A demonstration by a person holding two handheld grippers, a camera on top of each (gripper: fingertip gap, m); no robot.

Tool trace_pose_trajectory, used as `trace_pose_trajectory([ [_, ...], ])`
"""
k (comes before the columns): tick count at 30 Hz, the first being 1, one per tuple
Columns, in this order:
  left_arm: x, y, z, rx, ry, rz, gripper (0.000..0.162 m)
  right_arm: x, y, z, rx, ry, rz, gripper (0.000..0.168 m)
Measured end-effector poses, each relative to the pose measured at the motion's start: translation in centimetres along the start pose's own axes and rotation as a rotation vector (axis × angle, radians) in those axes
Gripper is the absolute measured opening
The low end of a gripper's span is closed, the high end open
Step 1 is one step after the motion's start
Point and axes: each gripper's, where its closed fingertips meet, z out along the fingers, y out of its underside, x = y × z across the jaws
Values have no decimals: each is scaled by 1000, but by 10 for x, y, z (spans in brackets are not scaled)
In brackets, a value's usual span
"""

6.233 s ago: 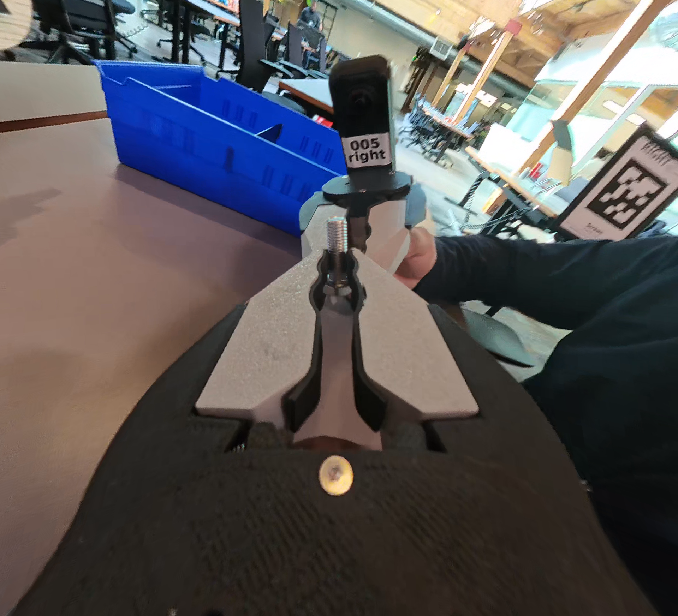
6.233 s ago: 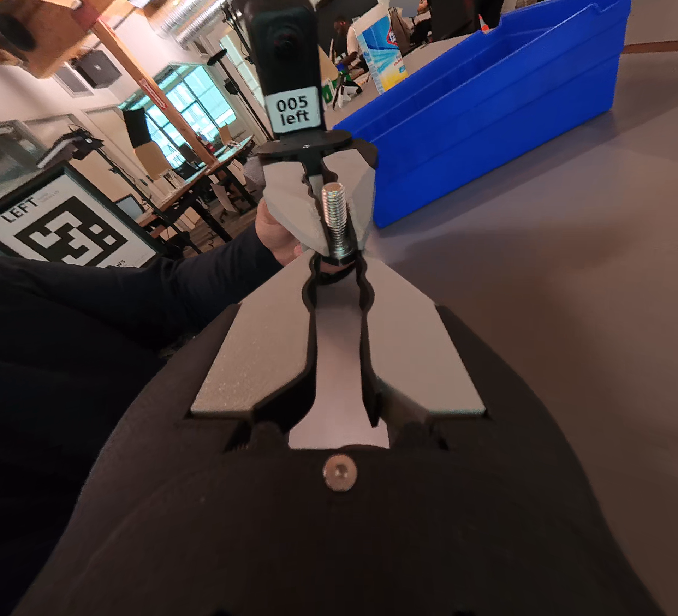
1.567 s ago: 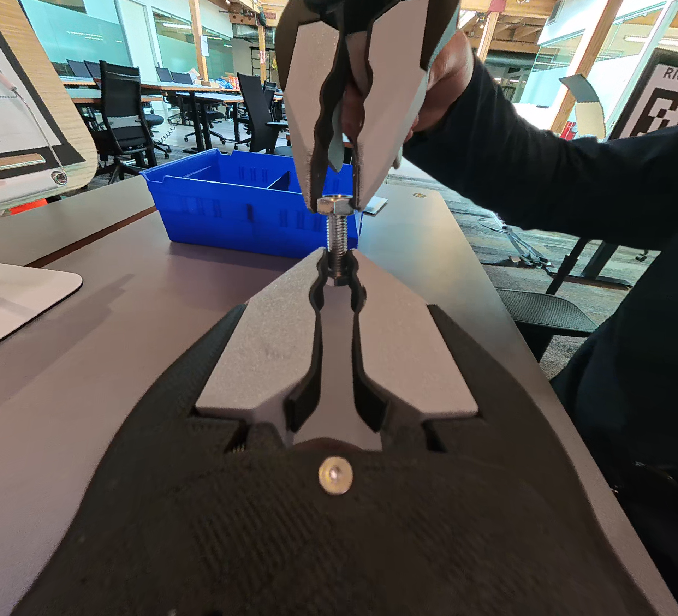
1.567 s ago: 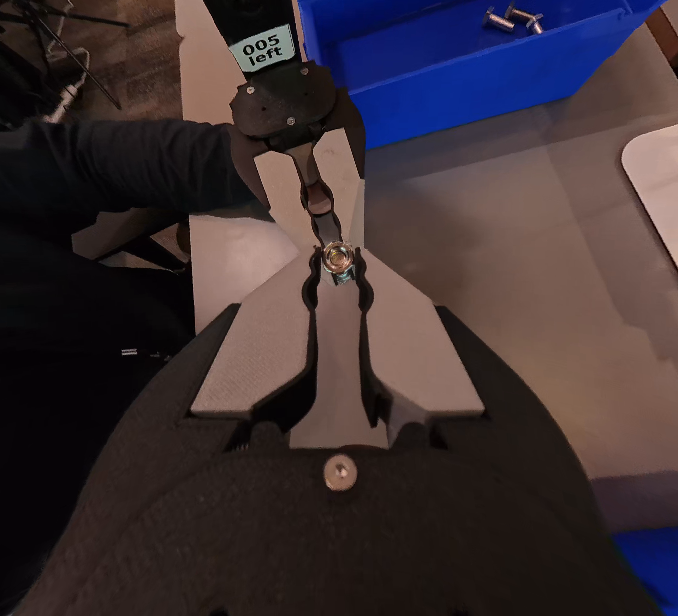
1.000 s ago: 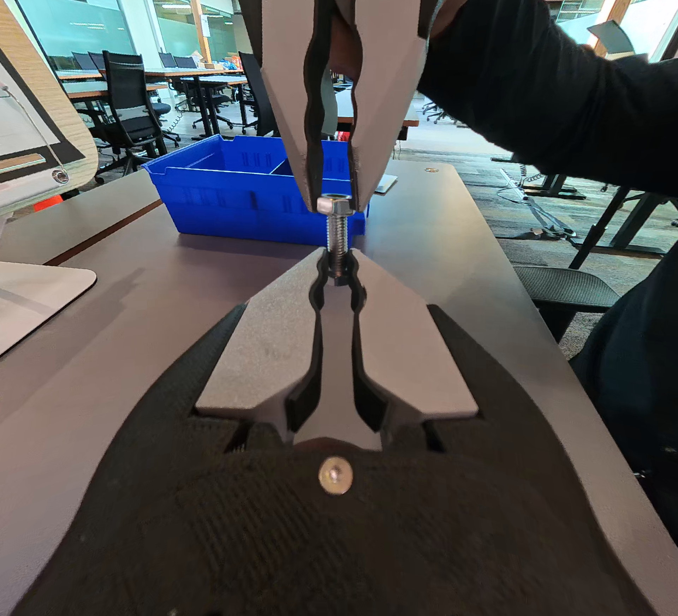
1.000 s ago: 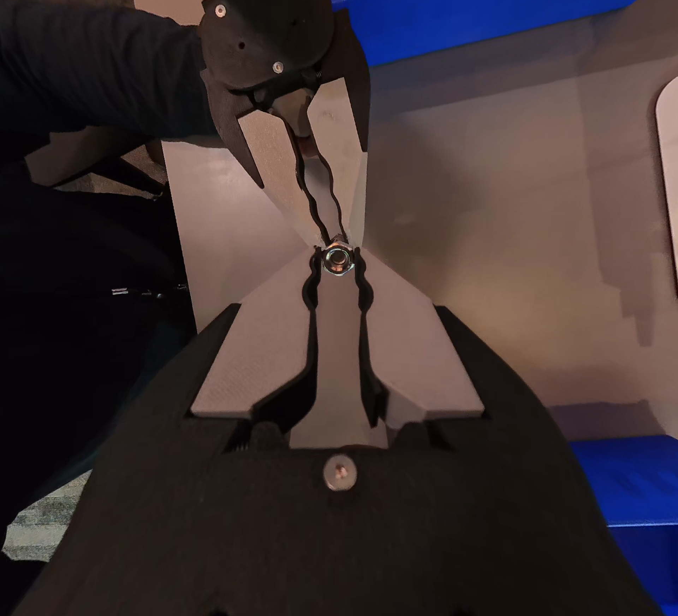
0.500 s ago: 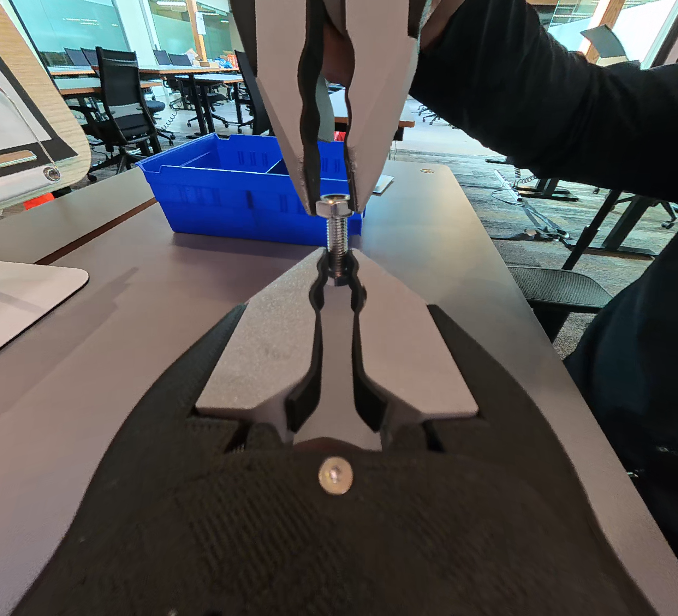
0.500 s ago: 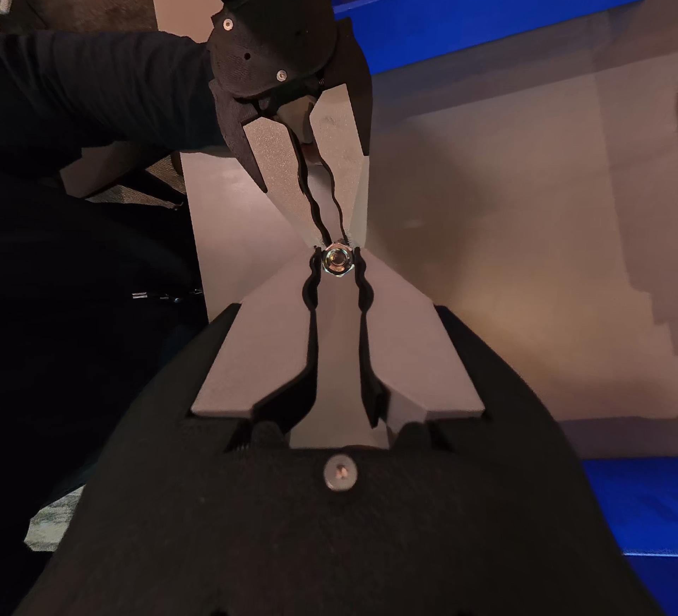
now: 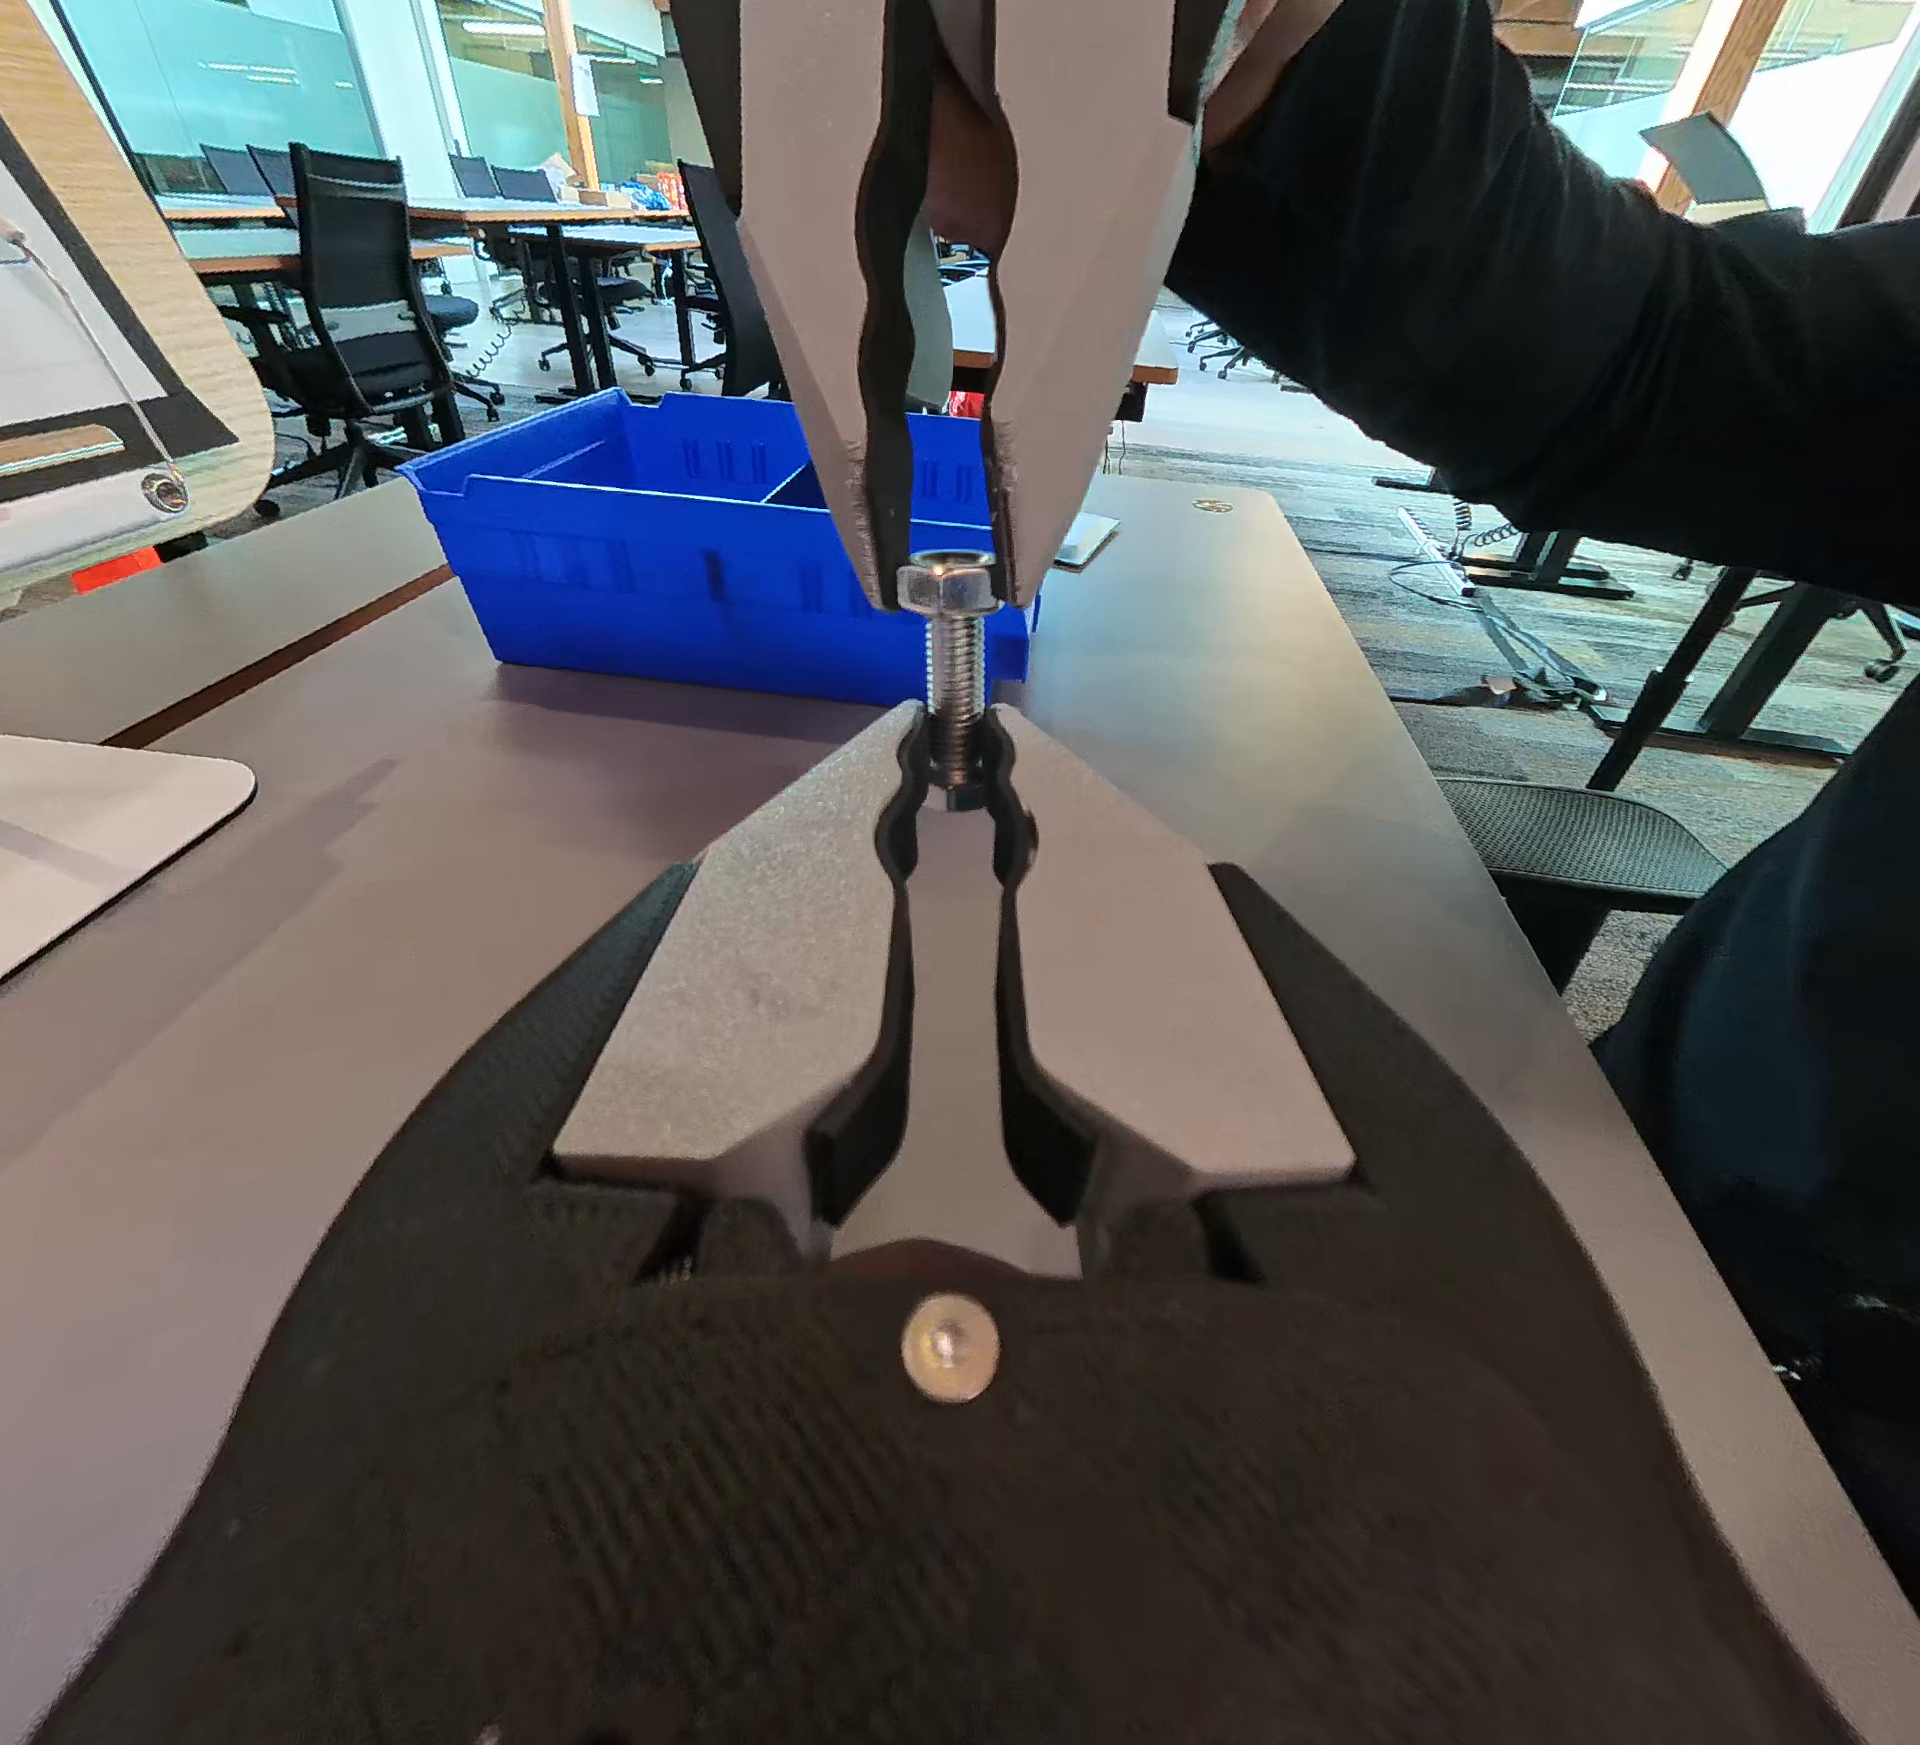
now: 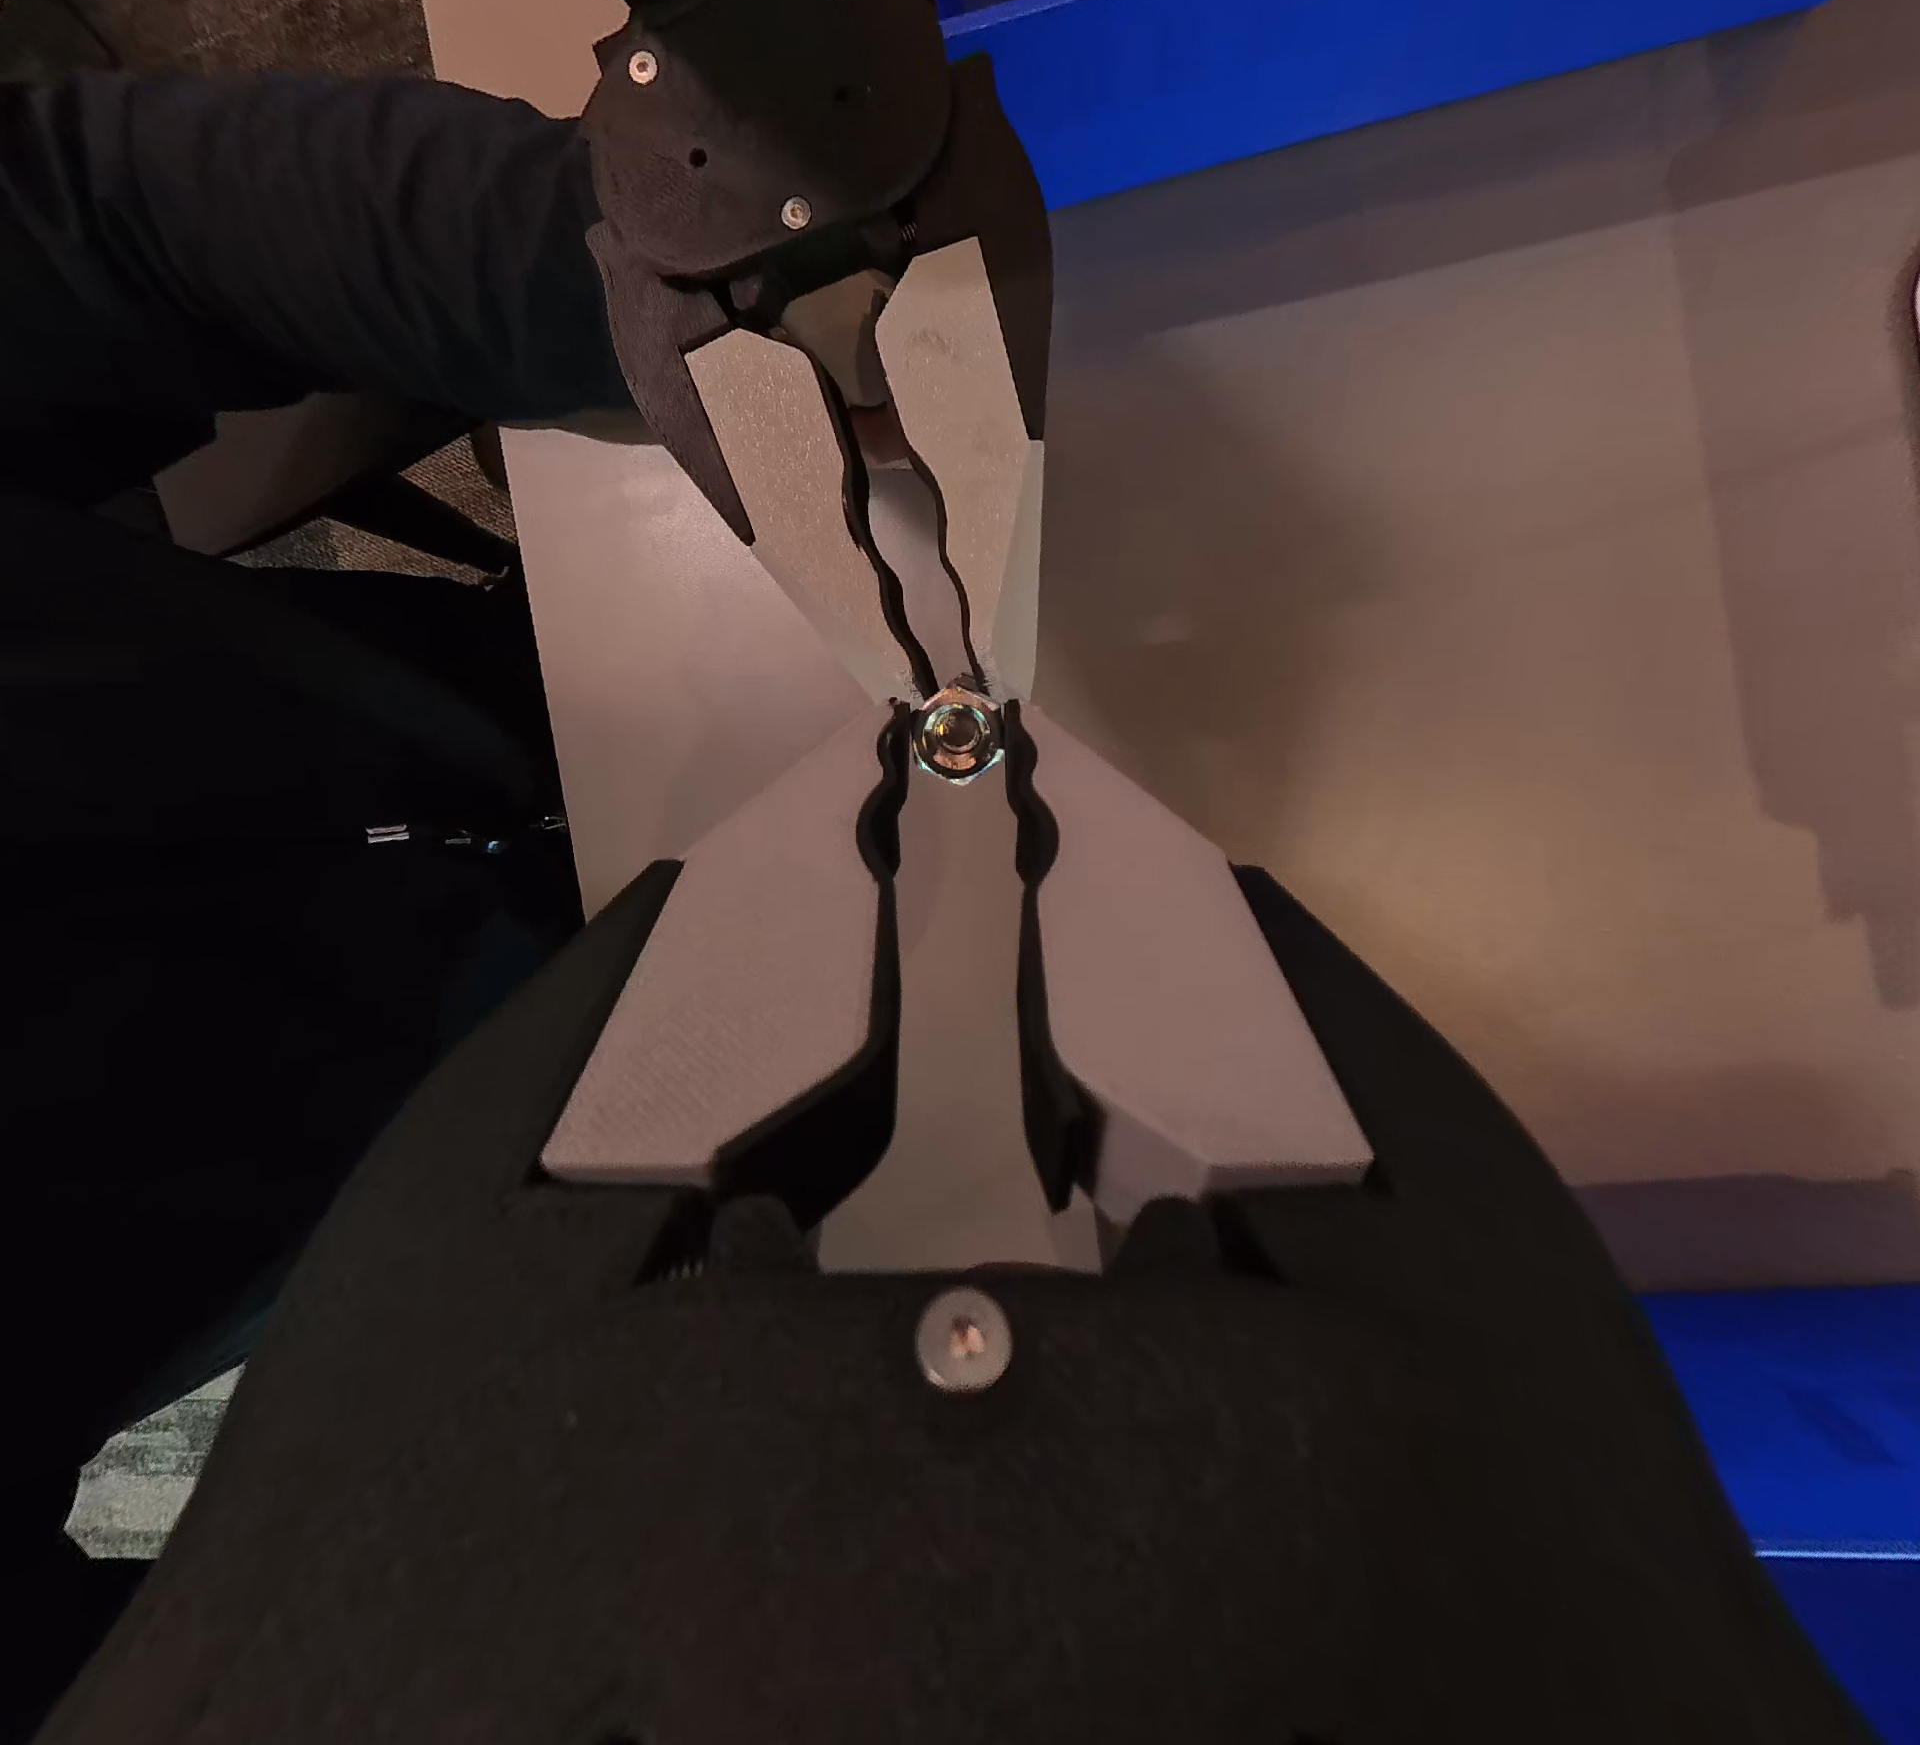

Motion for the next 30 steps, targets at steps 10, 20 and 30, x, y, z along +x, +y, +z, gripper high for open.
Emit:
trace_pose_trajectory([
  [10,-2,-8,-5,49,4,-29,6,-2,-6,-1,42,-32,1,27],
  [20,1,-19,-10,97,24,-36,6,-7,-25,-32,601,-57,-60,59],
  [30,8,-21,-9,121,60,-37,7,-18,-20,-23,919,-125,-130,64],
])
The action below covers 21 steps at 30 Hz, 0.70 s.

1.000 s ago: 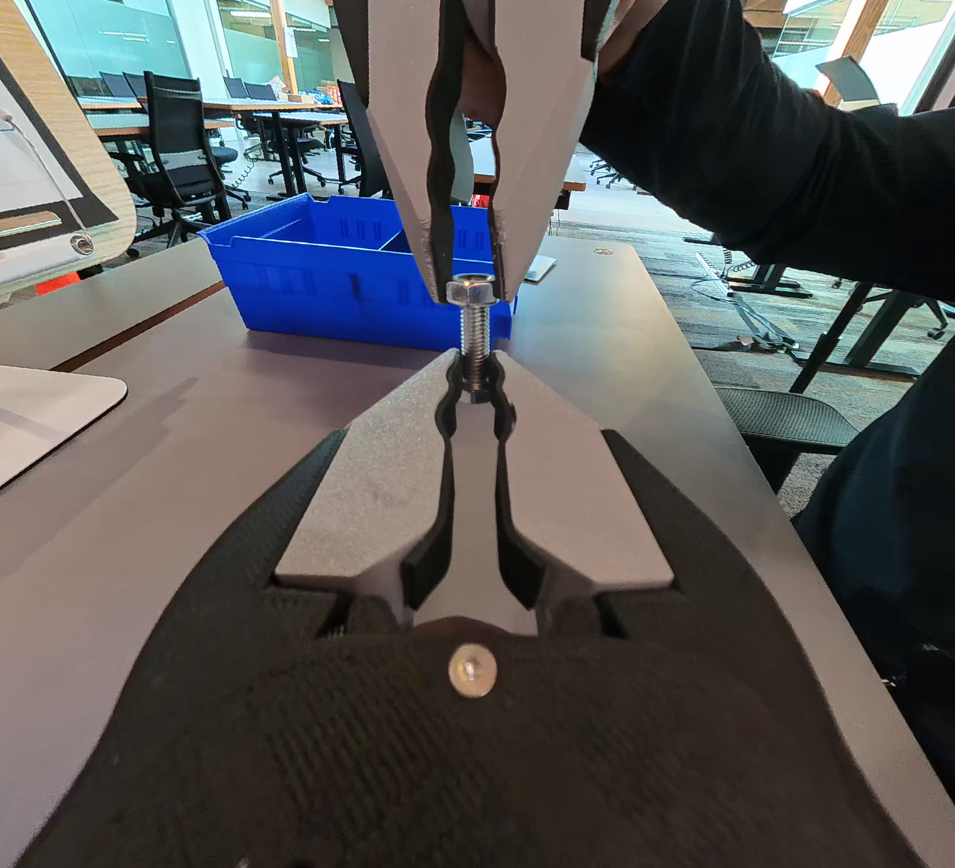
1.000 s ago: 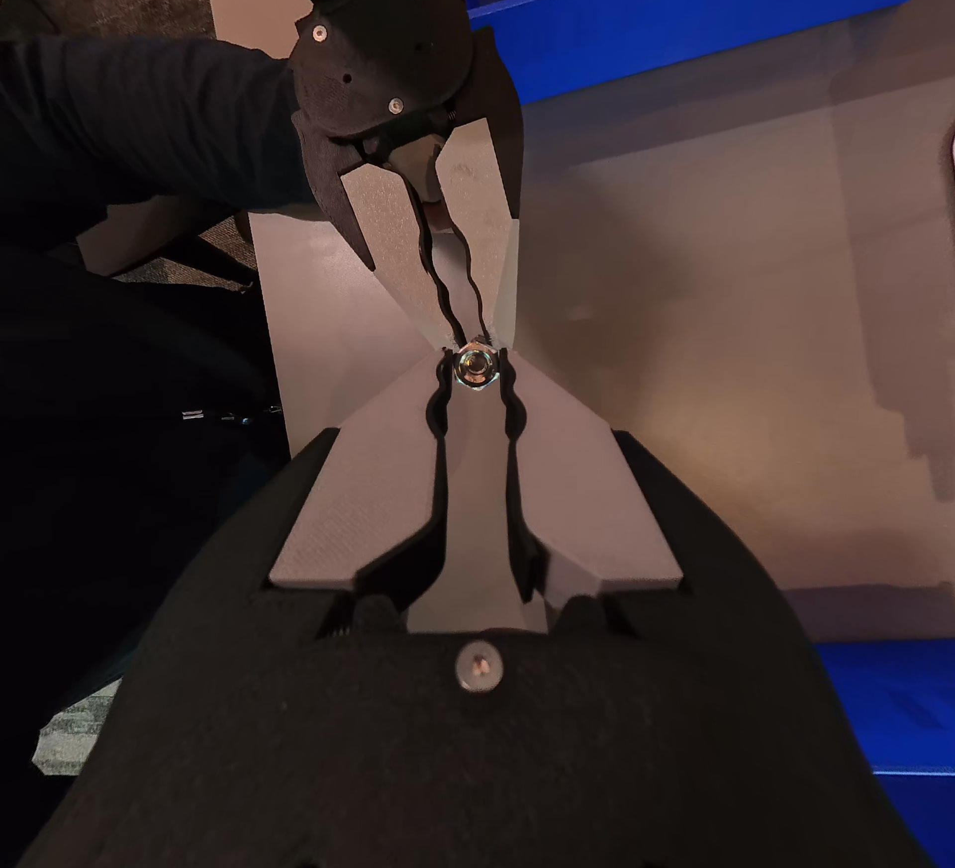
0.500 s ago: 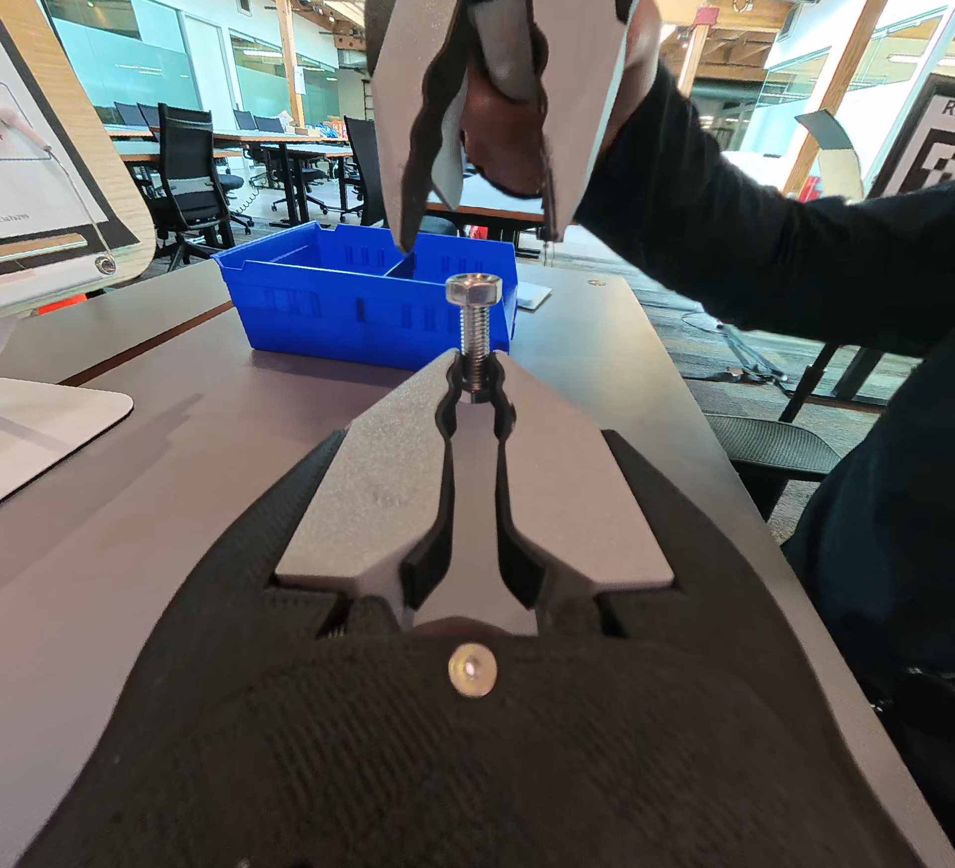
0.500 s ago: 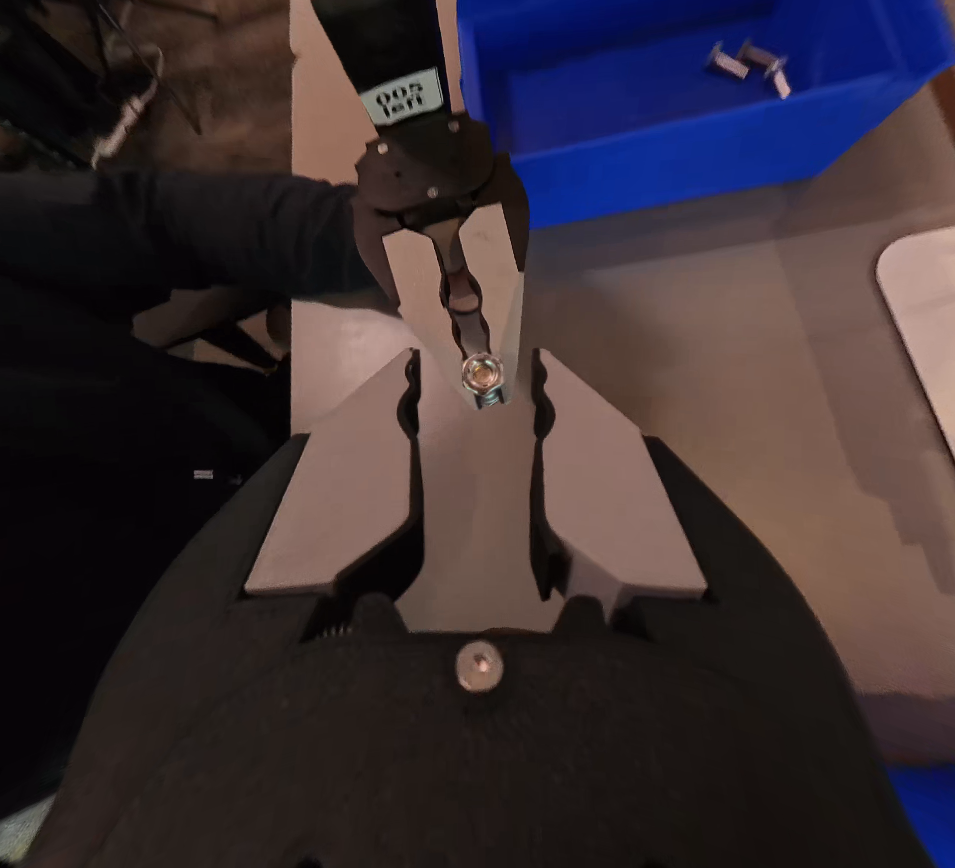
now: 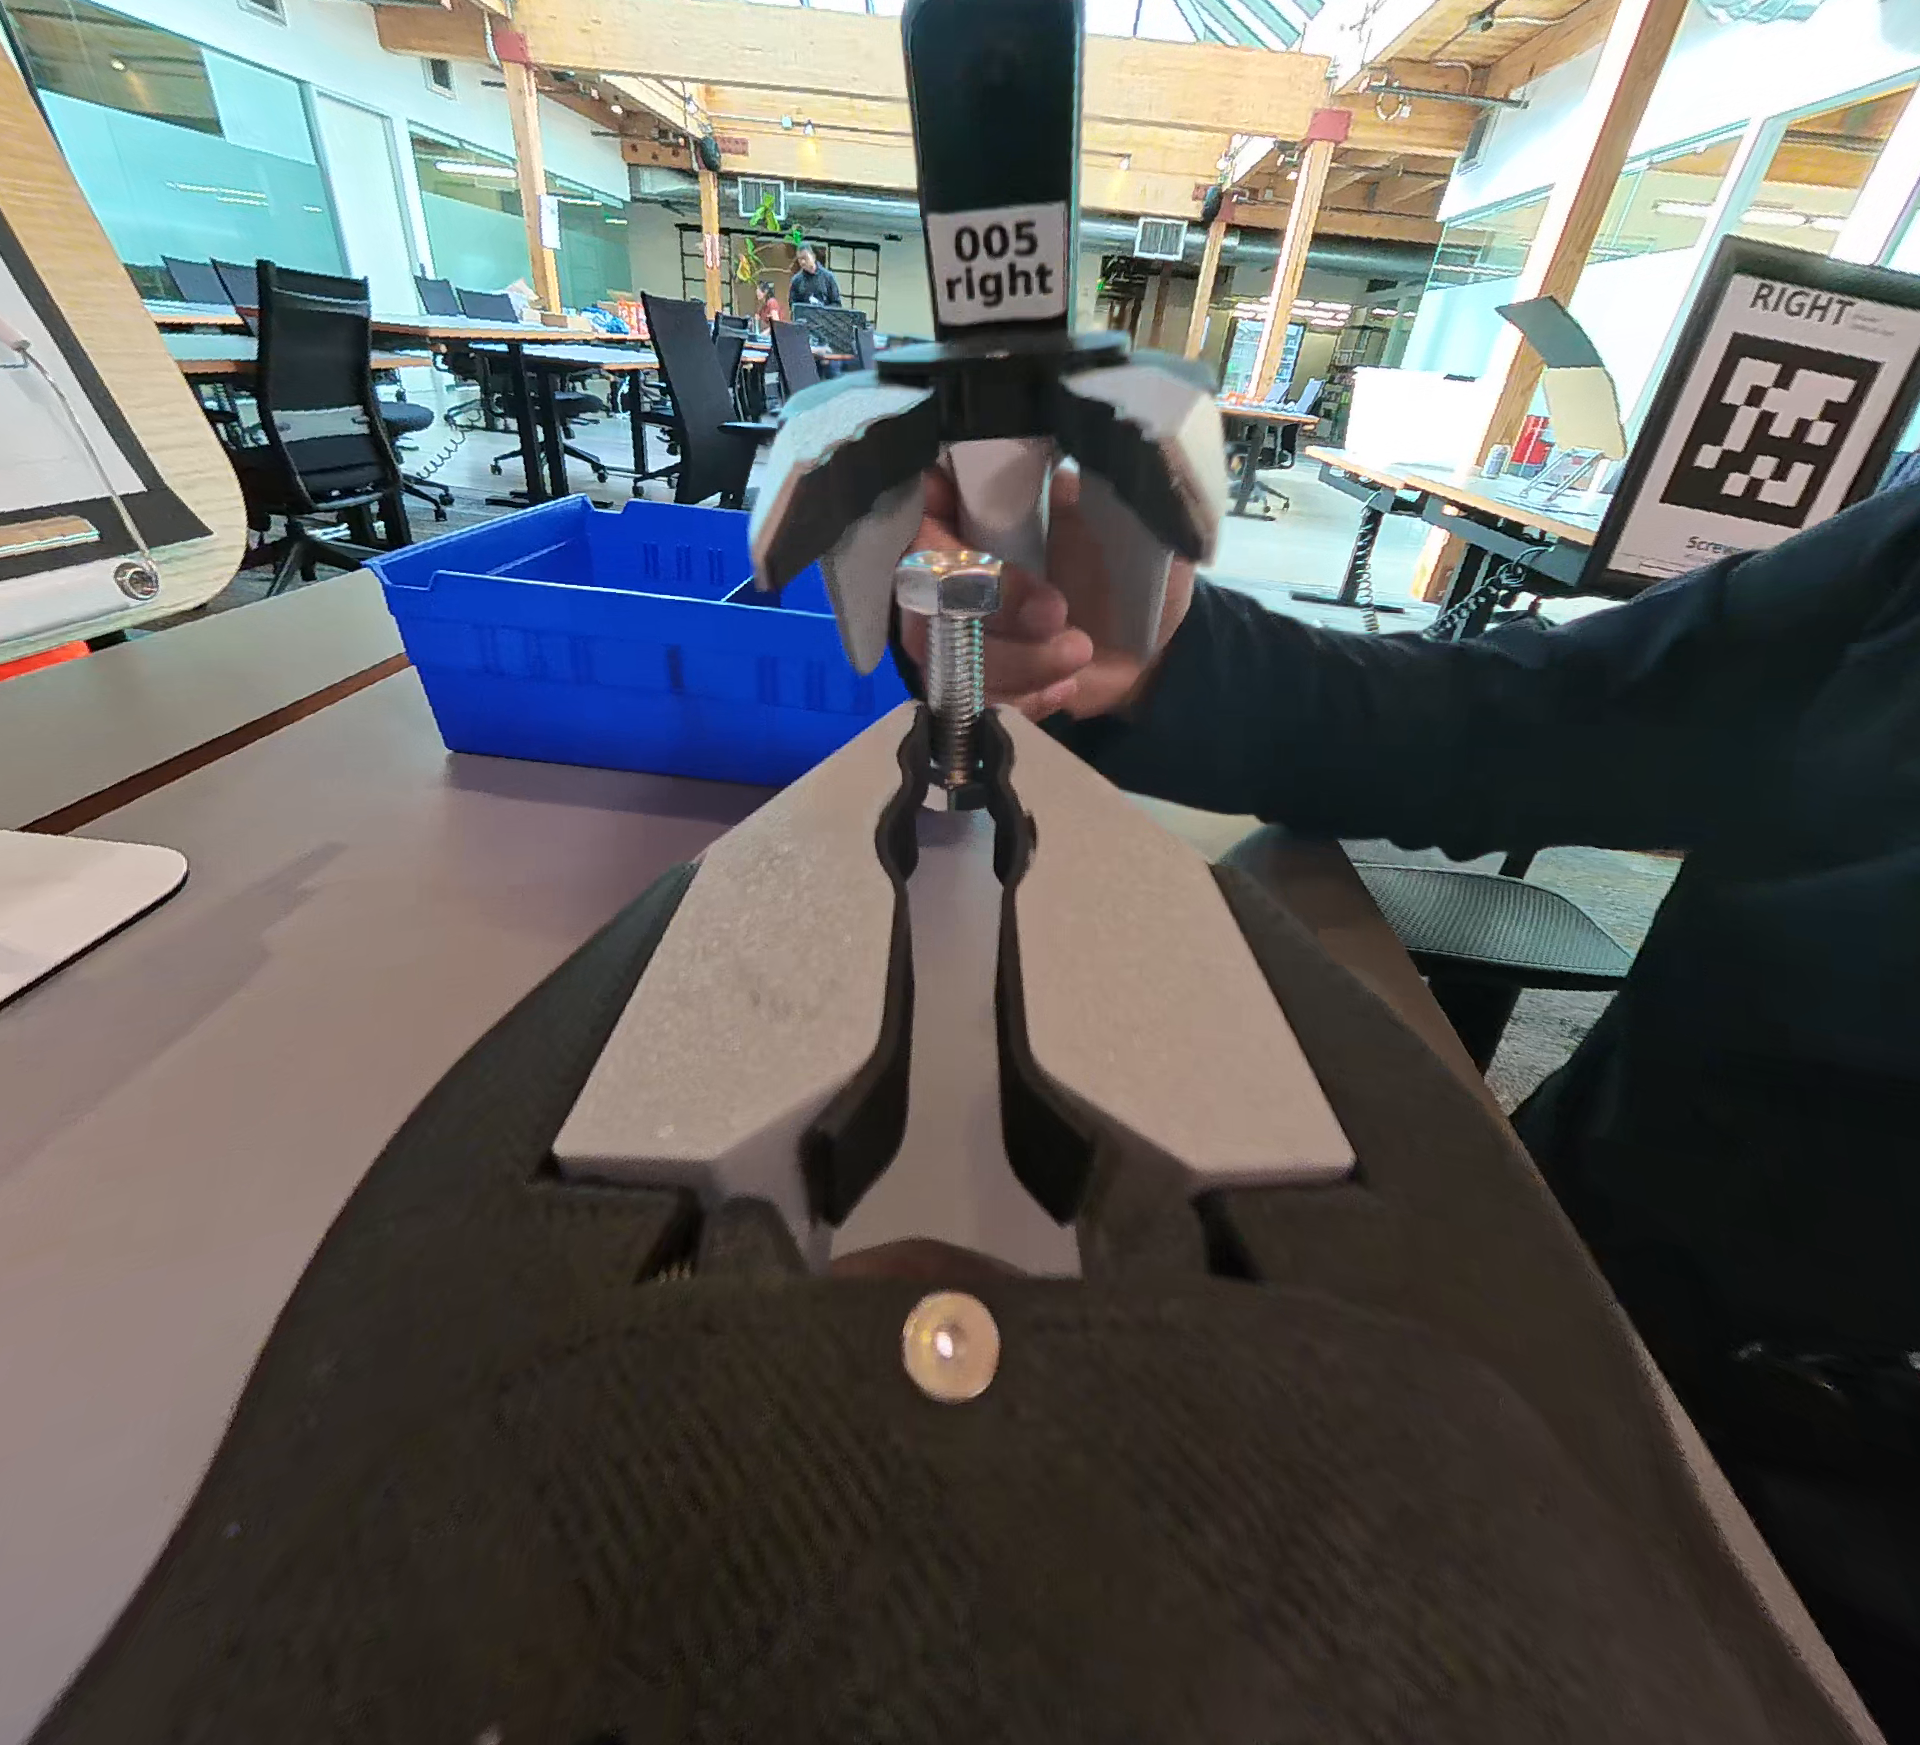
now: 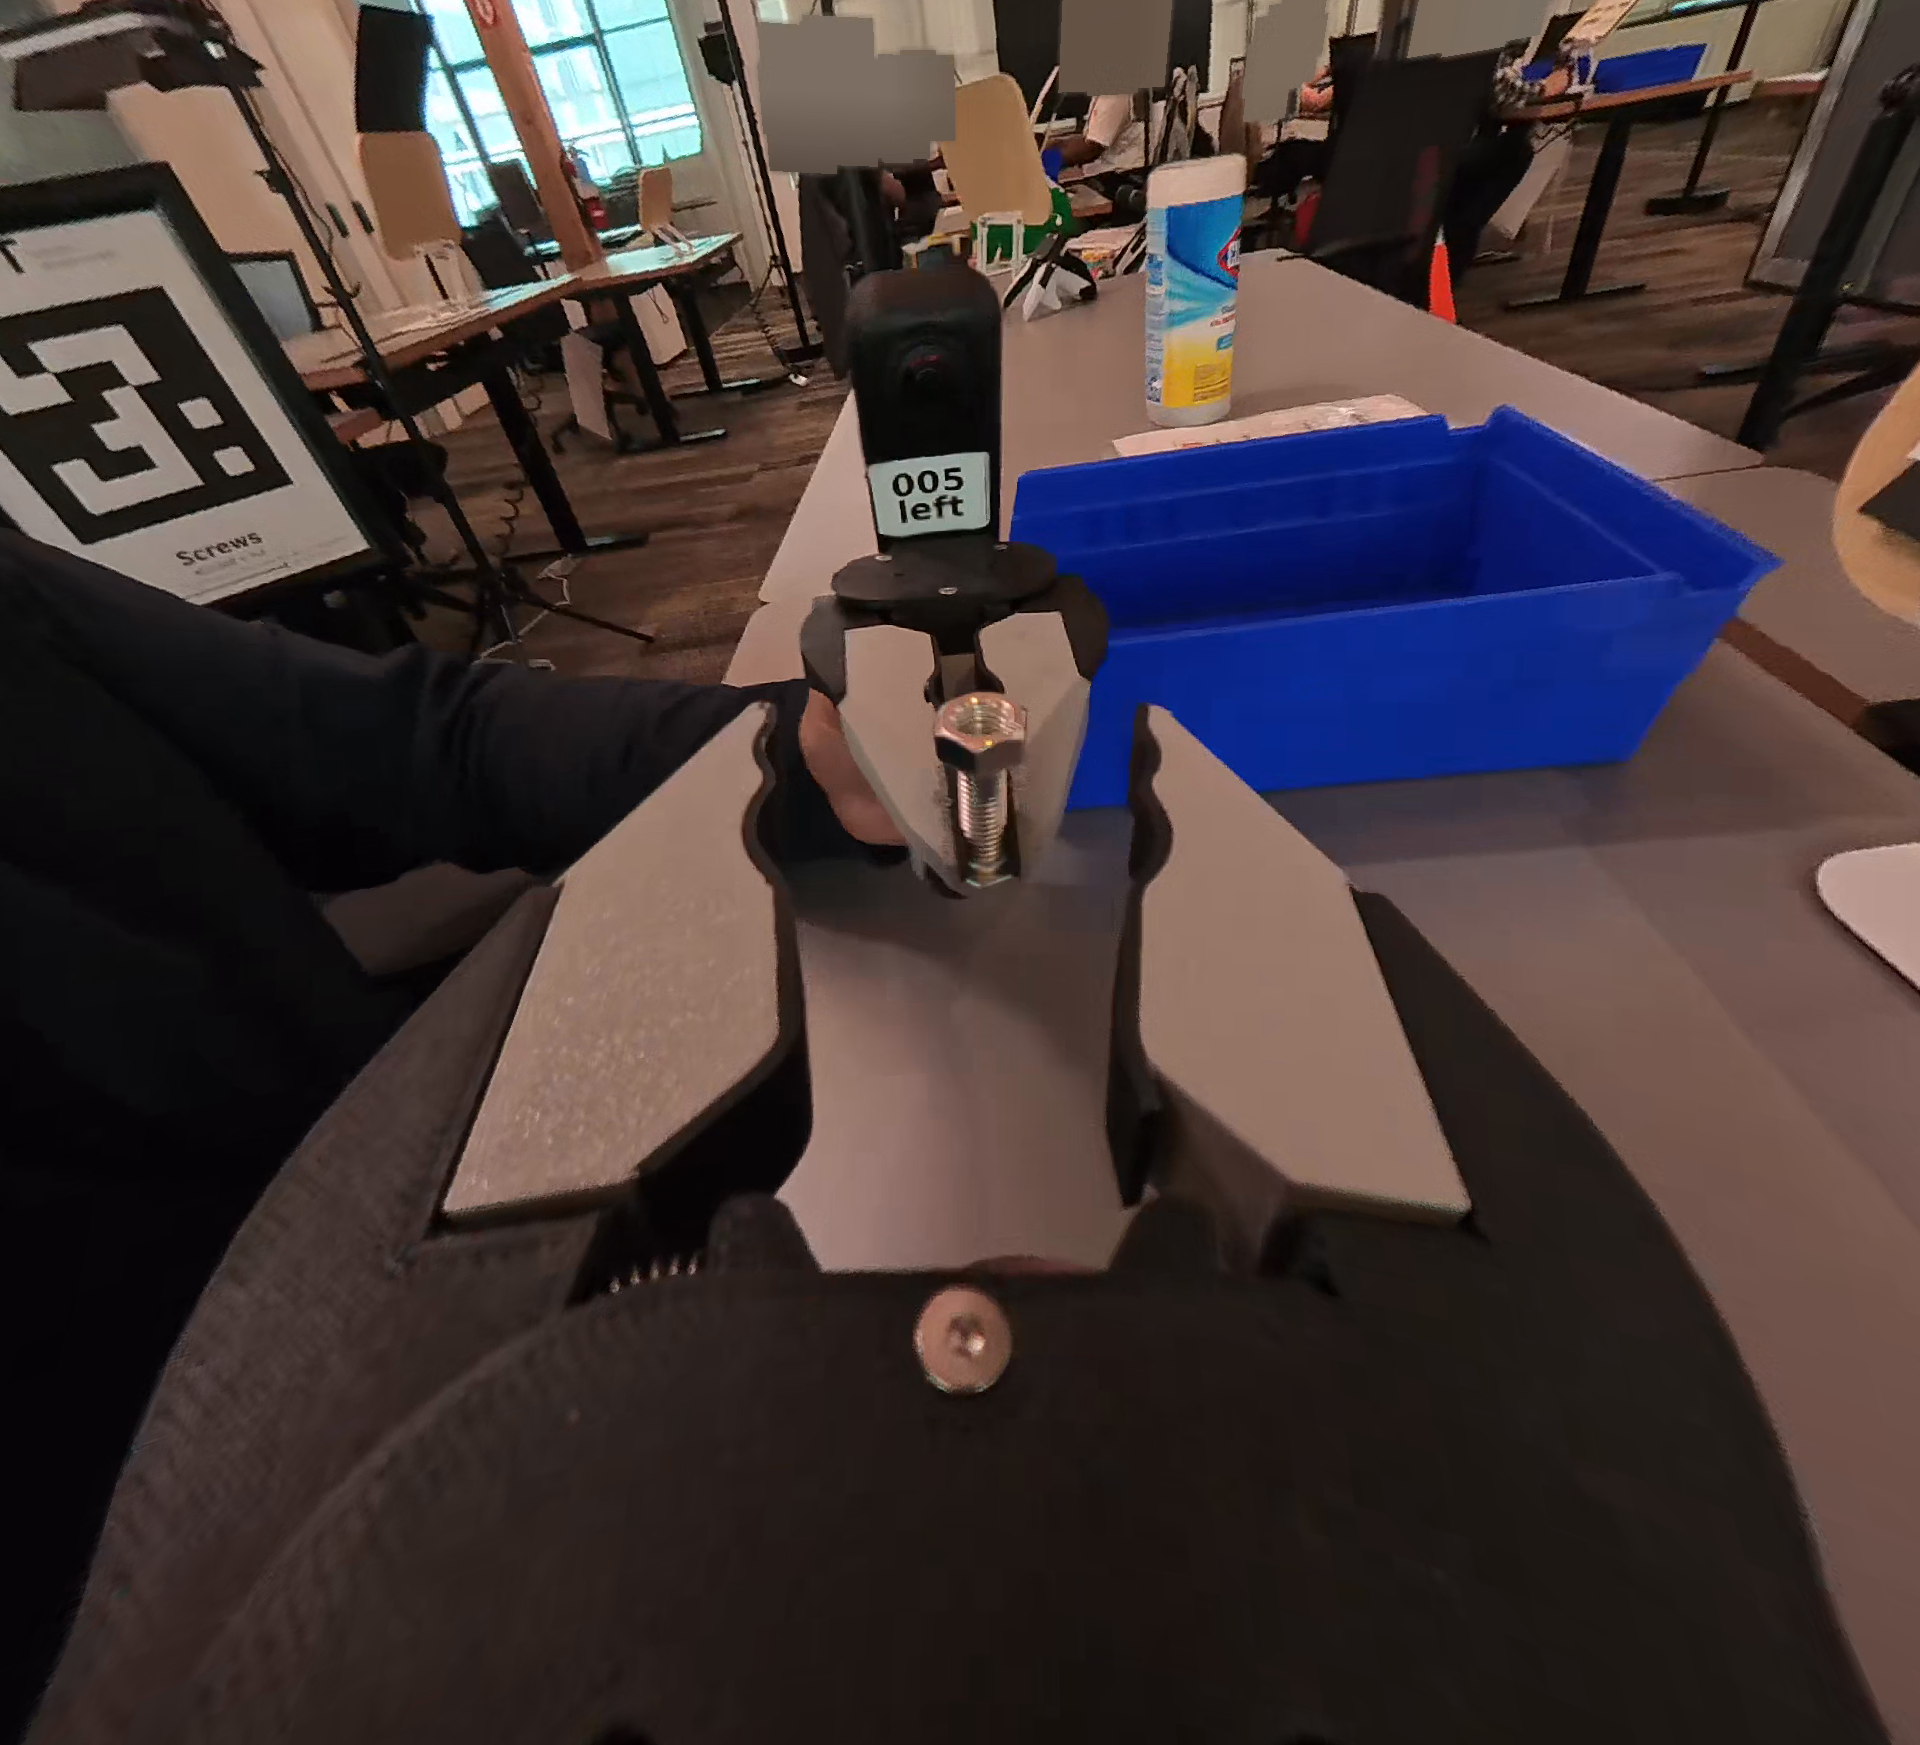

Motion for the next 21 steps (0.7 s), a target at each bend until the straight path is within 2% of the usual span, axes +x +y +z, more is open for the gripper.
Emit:
trace_pose_trajectory([
  [4,3,2,2,-10,6,8,7,-2,1,6,41,-7,-29,63],
  [21,1,3,5,-19,-23,12,7,-12,8,14,32,-27,-61,52],
])
